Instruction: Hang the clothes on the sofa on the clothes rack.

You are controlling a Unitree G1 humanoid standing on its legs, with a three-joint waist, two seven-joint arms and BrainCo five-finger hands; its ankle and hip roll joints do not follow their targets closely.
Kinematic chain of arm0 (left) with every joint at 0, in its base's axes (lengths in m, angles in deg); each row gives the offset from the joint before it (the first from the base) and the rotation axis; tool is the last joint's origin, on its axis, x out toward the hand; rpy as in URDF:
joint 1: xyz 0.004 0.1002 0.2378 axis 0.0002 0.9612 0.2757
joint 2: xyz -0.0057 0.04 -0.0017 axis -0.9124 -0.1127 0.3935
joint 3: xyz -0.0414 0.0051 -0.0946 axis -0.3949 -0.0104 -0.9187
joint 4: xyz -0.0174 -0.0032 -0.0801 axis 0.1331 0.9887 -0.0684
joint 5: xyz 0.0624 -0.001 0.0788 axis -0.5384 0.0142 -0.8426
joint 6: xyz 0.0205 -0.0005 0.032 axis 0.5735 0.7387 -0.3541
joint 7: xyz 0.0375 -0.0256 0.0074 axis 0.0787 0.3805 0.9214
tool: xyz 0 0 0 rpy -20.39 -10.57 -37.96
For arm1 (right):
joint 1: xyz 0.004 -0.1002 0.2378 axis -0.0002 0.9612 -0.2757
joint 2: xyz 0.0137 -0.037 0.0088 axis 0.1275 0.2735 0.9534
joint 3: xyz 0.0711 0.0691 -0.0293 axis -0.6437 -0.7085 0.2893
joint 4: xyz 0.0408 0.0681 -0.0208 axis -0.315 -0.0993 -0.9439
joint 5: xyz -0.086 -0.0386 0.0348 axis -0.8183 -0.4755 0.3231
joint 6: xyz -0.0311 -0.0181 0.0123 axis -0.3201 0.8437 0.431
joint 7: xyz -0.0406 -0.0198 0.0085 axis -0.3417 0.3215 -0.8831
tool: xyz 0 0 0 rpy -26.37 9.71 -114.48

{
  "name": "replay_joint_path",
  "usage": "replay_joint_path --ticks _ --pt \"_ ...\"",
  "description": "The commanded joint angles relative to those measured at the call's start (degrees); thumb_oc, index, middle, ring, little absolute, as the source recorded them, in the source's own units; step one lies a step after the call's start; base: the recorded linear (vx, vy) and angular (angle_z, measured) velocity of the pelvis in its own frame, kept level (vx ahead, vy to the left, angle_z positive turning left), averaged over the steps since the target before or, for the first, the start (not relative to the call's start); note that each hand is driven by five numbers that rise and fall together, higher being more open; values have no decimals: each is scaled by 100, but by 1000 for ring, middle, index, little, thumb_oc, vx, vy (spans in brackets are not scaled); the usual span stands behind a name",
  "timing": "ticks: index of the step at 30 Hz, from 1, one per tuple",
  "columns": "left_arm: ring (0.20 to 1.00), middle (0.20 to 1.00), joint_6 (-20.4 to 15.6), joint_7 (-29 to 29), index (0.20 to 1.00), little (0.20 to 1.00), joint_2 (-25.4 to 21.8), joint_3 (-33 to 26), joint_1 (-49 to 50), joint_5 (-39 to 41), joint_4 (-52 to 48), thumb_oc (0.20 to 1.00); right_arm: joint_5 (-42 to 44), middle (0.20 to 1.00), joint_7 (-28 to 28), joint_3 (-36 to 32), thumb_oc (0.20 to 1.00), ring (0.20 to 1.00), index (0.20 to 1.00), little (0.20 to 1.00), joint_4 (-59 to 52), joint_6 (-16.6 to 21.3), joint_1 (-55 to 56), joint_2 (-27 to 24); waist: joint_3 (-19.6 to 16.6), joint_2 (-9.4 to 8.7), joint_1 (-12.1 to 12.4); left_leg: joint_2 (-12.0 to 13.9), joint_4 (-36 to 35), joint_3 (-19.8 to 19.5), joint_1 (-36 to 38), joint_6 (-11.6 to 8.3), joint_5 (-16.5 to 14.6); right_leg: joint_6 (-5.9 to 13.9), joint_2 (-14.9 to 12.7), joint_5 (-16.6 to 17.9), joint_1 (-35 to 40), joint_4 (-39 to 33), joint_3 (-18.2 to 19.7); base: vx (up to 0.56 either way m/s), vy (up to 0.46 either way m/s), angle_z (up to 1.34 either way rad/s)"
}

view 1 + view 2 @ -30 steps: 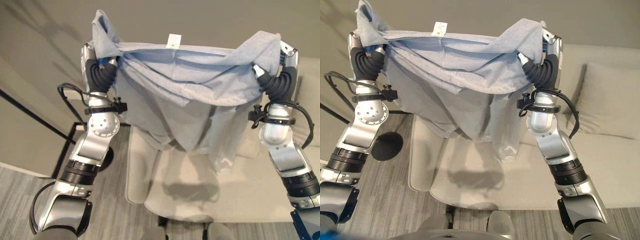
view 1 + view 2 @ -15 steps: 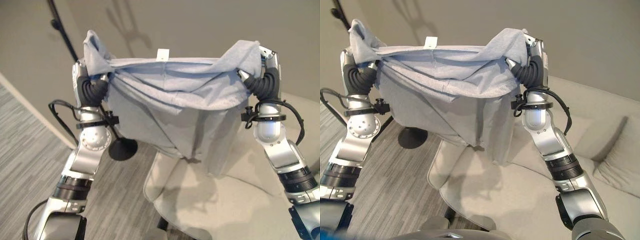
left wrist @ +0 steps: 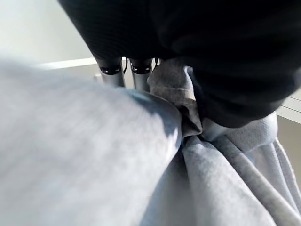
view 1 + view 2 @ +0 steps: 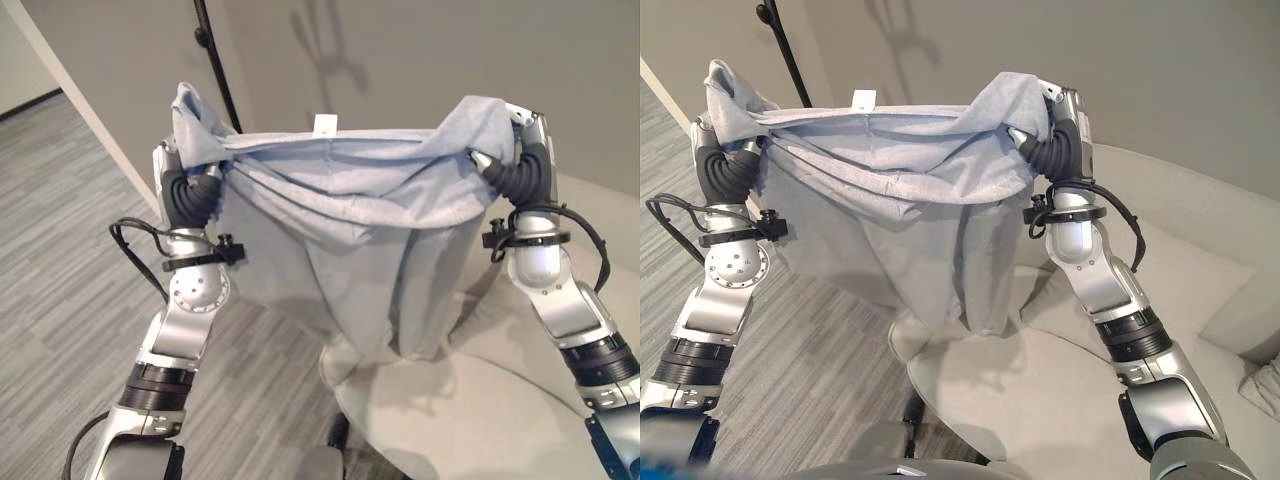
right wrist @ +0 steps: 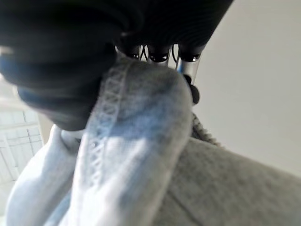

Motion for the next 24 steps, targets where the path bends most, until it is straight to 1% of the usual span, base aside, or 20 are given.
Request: replay_joint_path --ticks 1,2,3,4,6,8,9,10,11,12,13,14,16,18,19,21,22,23,24 --pt "200 200 -53 372 200 200 -256 -496 83 200 182 200 -112 200 399 -793 200 200 200 200 -22 -23 138 -314 -613 308 -24 720 -1351 -126 547 -136 167 583 -64 -459 -159 163 511 92 455 1" --pt "200 200 -72 328 200 200 -220 -457 86 186 168 200 -202 200 390 -955 200 200 200 200 -61 -44 287 -304 -668 410 -59 675 -1357 -141 586 -243 210 643 -199 -426 -155 177 462 112 610 14" --pt "200 200 -72 300 200 200 -209 -405 77 187 183 200 -229 200 402 -1035 200 200 200 200 -88 -54 391 -287 -688 410 -84 601 -1346 -139 595 -252 189 684 -321 -360 -170 190 419 104 601 29" --pt "200 200 -69 257 200 200 -238 -352 30 177 202 200 -265 200 409 -1131 200 200 200 200 -118 -71 500 -245 -721 348 -96 465 -1307 -110 609 -210 139 760 -500 -289 -182 210 421 78 447 37" --pt "200 200 -43 180 200 200 -305 -298 -1 147 165 200 -342 200 428 -1231 200 200 200 200 -149 -122 594 -143 -758 240 -82 228 -1275 -43 672 -67 -17 846 -806 -145 -250 316 430 87 409 37" --pt "200 200 -22 132 200 200 -352 -281 -26 121 152 200 -390 200 425 -1263 200 200 200 200 -142 -152 621 -21 -737 197 -87 36 -1303 74 783 79 -129 890 -1047 8 -402 520 416 38 456 19" --pt "200 200 18 65 200 200 -378 -298 19 86 99 200 -442 200 380 -1251 200 200 200 200 -136 -169 606 89 -705 190 -51 -74 -1345 276 915 185 -186 856 -1213 63 -575 827 243 -4 392 -11" --pt "200 200 23 62 200 200 -379 -307 27 85 90 200 -445 200 379 -1247 200 200 200 200 -136 -170 602 93 -701 186 -47 -78 -1346 287 919 191 -186 858 -1221 48 -597 864 259 -19 292 -36" --pt "200 200 22 31 200 200 -382 -327 50 50 52 200 -431 200 366 -1246 200 200 200 200 -116 -176 614 132 -692 188 -39 -94 -1354 332 932 219 -201 818 -1207 -5 -636 987 221 23 168 -50" --pt "200 200 35 -10 200 200 -371 -304 63 24 40 200 -413 200 372 -1297 200 200 200 200 -102 -181 684 157 -682 177 -83 -150 -1359 337 936 248 -200 736 -1052 -75 -669 1157 301 49 211 -36" --pt "200 200 25 -33 200 200 -369 -300 76 20 25 200 -437 200 341 -1317 200 200 200 200 -139 -191 714 130 -683 177 -103 -207 -1359 316 961 280 -218 706 -924 -128 -704 1241 416 116 218 -16" --pt "200 200 1 -62 200 200 -363 -295 109 6 24 200 -467 200 342 -1350 200 200 200 200 -136 -177 741 84 -690 169 -116 -286 -1359 326 1014 311 -263 662 -721 -297 -674 1256 494 88 153 10" --pt "200 200 5 -98 200 200 -327 -291 127 5 5 200 -469 200 341 -1395 200 200 200 200 -180 -171 765 33 -694 149 -142 -411 -1359 332 1056 369 -249 553 -333 -413 -735 1208 560 84 121 8" --pt "200 200 20 -123 200 200 -271 -277 136 10 -10 200 -439 200 347 -1415 200 200 200 200 -172 -151 778 -9 -673 117 -162 -515 -1359 333 1134 402 -269 452 54 -458 -781 1090 569 95 61 7" --pt "200 200 48 -141 200 200 -231 -287 150 6 -20 200 -442 200 353 -1434 200 200 200 200 -183 -137 781 -40 -637 114 -200 -565 -1359 317 1217 412 -289 387 279 -421 -853 988 595 88 32 24" --pt "200 200 45 -173 200 200 -171 -255 141 -12 -8 200 -474 200 378 -1467 200 200 200 200 -221 -113 858 -78 -607 100 -243 -641 -1359 282 1265 424 -300 362 382 -378 -753 770 664 97 15 32" --pt "200 200 46 -174 200 200 -119 -249 143 -32 1 200 -500 200 383 -1486 200 200 200 200 -236 -119 899 -91 -587 117 -293 -655 -1359 231 1314 422 -312 371 479 -348 -766 721 817 110 -23 22" --pt "200 200 39 -205 200 200 -93 -265 191 -47 -10 200 -509 200 365 -1501 200 200 200 200 -250 -89 926 -103 -605 114 -285 -647 -1359 237 1343 415 -349 388 474 -288 -696 591 828 77 -43 22" --pt "200 200 44 -252 200 200 -61 -272 235 -75 -38 200 -494 200 353 -1534 200 200 200 200 -246 -85 975 -110 -615 109 -295 -664 -1359 245 1334 412 -297 374 467 -166 -642 435 841 80 -56 16"
